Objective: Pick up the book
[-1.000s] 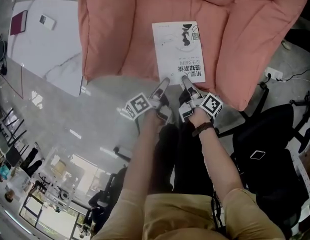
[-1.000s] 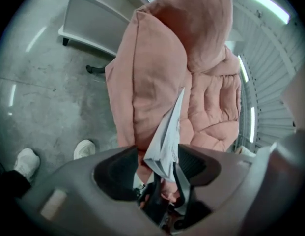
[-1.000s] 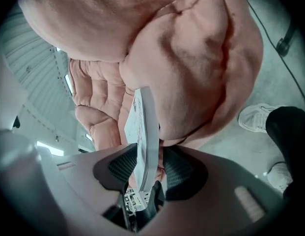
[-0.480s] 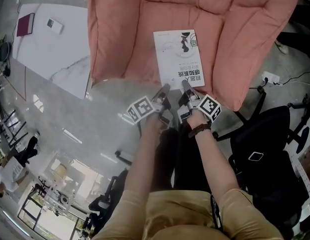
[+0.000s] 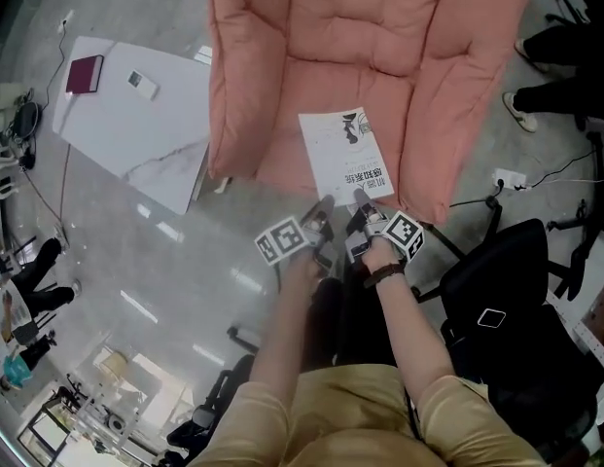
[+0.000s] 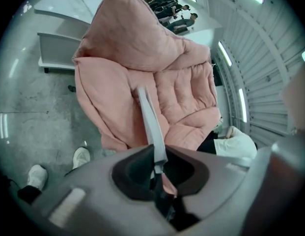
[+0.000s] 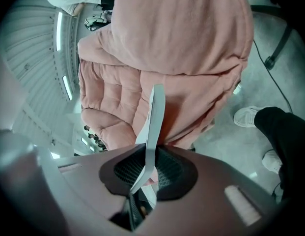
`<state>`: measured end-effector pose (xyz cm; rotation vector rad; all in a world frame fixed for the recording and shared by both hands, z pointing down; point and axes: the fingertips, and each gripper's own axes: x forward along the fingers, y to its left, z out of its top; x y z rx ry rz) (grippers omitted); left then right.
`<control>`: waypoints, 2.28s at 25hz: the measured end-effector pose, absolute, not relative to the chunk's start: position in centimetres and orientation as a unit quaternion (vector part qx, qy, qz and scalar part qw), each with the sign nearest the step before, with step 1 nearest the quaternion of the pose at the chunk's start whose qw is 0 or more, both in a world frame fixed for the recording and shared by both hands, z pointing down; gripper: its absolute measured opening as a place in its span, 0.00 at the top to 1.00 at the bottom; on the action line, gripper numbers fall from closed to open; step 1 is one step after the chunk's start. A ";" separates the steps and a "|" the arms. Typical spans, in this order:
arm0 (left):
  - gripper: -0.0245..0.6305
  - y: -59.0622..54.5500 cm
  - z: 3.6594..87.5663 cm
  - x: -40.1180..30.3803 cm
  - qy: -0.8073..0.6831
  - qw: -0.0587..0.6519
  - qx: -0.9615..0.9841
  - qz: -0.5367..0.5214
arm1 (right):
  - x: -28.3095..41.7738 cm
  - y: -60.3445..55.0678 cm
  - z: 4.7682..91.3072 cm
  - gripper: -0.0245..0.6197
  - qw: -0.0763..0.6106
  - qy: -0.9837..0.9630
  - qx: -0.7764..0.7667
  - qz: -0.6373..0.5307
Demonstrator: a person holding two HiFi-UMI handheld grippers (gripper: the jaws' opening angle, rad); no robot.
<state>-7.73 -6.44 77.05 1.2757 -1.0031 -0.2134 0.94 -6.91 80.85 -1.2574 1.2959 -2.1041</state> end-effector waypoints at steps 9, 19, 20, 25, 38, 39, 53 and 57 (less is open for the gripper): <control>0.89 -4.0 71.5 -7.4 -0.440 0.680 0.579 -0.096 | 1.1 -3.8 75.7 0.85 0.196 0.433 -0.437 -0.764; 0.89 -0.8 60.0 -6.2 -0.399 0.629 0.653 -0.136 | 2.3 -1.1 63.7 0.85 0.237 0.516 -0.431 -0.701; 0.89 -1.2 58.4 -6.1 -0.393 0.616 0.669 -0.139 | 2.5 -1.4 62.1 0.85 0.250 0.525 -0.429 -0.691; 0.89 -1.8 50.5 -5.6 -0.369 0.553 0.731 -0.153 | 3.0 -2.2 54.6 0.85 0.298 0.566 -0.410 -0.650; 0.88 -1.2 34.2 -6.6 -0.317 0.446 0.807 -0.224 | 2.3 -2.5 37.1 0.85 0.363 0.668 -0.365 -0.537; 0.88 -1.3 33.1 -6.7 -0.312 0.436 0.813 -0.228 | 2.2 -2.6 35.9 0.85 0.367 0.675 -0.364 -0.526; 0.88 0.6 25.3 -7.3 -0.284 0.385 0.836 -0.269 | 1.9 -0.9 27.3 0.85 0.376 0.735 -0.360 -0.435; 0.88 1.4 24.0 -7.3 -0.278 0.368 0.844 -0.274 | 1.9 -0.1 25.7 0.85 0.381 0.745 -0.349 -0.422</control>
